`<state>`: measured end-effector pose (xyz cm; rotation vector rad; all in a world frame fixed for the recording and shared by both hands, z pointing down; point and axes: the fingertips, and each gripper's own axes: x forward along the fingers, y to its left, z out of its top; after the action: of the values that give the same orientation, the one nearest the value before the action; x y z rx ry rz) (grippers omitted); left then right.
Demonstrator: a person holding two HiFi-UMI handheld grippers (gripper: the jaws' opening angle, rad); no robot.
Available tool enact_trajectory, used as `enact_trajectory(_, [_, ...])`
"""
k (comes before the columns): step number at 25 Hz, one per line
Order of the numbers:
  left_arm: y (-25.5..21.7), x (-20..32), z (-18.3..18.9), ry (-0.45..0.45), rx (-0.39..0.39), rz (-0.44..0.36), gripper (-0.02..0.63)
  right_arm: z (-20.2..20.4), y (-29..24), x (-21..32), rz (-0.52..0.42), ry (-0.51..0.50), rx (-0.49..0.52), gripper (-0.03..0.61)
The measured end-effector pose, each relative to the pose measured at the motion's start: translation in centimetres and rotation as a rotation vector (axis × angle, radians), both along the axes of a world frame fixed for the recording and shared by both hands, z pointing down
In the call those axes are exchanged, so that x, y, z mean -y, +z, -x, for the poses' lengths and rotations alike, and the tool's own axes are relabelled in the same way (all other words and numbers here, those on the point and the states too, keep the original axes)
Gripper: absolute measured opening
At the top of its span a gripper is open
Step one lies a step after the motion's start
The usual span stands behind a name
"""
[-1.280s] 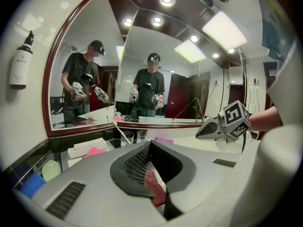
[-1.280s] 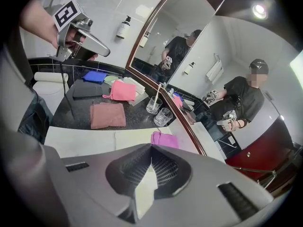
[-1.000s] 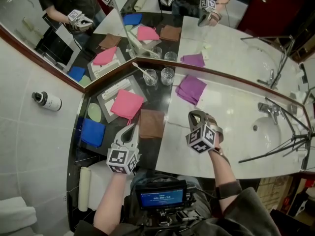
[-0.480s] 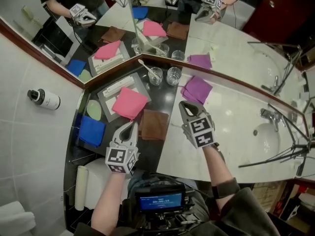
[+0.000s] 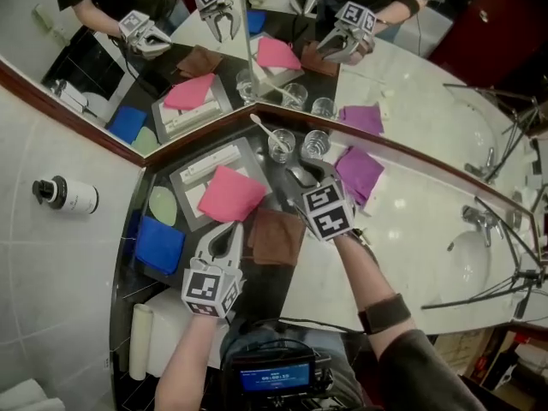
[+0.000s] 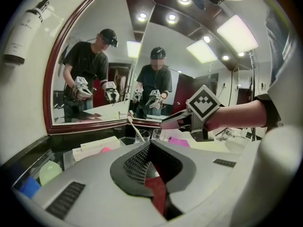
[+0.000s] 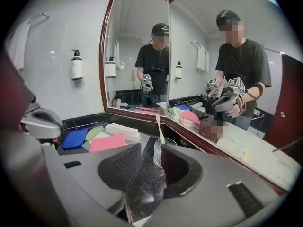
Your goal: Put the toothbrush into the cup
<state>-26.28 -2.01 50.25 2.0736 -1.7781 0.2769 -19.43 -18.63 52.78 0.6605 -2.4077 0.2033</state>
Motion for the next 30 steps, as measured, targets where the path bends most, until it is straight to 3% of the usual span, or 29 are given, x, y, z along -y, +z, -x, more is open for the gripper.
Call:
enact_trajectory(7, [1.7, 0.7, 1.6, -0.001, -0.025, -0.004, 0.000, 4.5, 3.7, 4.3, -0.073, -0.055, -0.131, 0.218])
enact_trajectory(21, [4.3, 0.3, 4.2, -0.015, -0.056, 0.007, 0.000, 10.6, 8.5, 9.0, -0.133, -0.081, -0.235, 0.213])
enact_trajectory(24, [4.4, 0.4, 4.6, -0.016, -0.061, 0.018, 0.000, 11.1, 9.3, 9.5, -0.138, -0.081, -0.256, 0.184])
enact_trajectory(27, [4.5, 0.3, 4.8, -0.032, -0.074, 0.019, 0.000, 11.1, 9.2, 10.1, -0.160, -0.061, -0.259, 0.058])
enact_trajectory(30, [4.9, 0.2, 5.2, -0.032, -0.066, 0.028, 0.000, 11.2, 8.7, 10.3, -0.181, -0.053, -0.241, 0.043])
